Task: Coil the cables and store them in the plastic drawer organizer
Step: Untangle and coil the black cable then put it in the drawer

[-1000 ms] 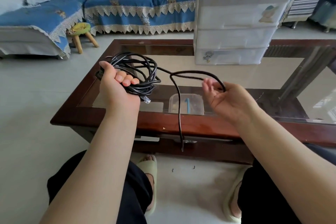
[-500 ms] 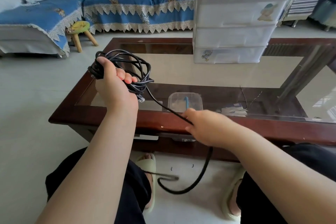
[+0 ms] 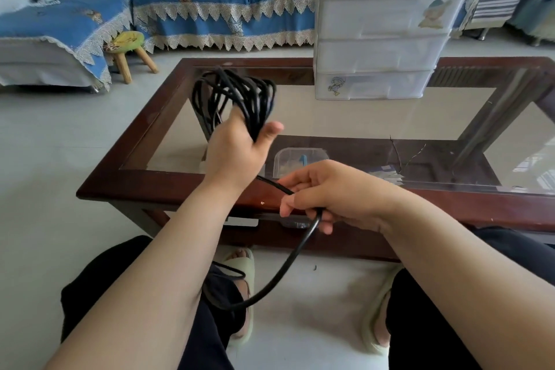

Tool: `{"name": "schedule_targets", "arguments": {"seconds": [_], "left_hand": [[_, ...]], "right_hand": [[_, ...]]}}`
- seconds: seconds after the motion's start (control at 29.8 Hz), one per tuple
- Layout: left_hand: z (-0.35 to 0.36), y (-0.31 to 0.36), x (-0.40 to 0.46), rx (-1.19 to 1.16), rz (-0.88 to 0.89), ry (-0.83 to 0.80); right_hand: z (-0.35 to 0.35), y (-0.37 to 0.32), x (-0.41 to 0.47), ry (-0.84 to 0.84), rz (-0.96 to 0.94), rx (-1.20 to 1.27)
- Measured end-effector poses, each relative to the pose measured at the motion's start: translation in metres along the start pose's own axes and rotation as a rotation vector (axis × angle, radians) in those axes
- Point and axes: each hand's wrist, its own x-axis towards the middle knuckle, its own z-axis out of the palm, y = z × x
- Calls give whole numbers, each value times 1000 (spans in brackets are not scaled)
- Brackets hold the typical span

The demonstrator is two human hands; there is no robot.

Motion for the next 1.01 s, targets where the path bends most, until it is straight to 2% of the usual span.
{"name": "schedule_targets", "arguments": {"seconds": [0.07, 0.17, 0.27, 0.37, 0.47, 0.57, 0.64, 0.8, 0.87, 0.91, 0.97, 1.01], "left_hand": [[4, 5, -4, 60, -1, -111], [11, 8, -11, 37, -120, -324], [15, 10, -13, -165, -298, -518], [10, 24, -11, -373, -470, -696], [7, 31, -11, -554, -437, -874], [4, 31, -11, -720, -429, -954], [0, 28, -8, -746, -461, -978], [-9, 26, -2, -506, -444, -1004], [-8, 22, -3, -424, -450, -975], [-9, 20, -4, -394, -462, -981], [-9, 20, -5, -373, -480, -1030], [-10, 23, -5, -383, -488, -1066]], "right_hand": [[-8, 0, -1, -52, -30, 56], [-16, 0, -3, -118, -73, 49], [-20, -1, -4, -99, -114, 63], [-29, -7, -5, -15, -197, 194], [-39, -9, -5, -96, -165, 364], [-45, -7, -3, -199, -79, 519], [-47, -7, -2, -217, -35, 558], [-44, -5, 3, -330, -25, 613], [-45, -7, 3, -246, -50, 724], [-47, -8, 5, -140, -105, 810], [-51, -9, 6, 191, -305, 852], [-50, -10, 4, 367, -434, 738]]}}
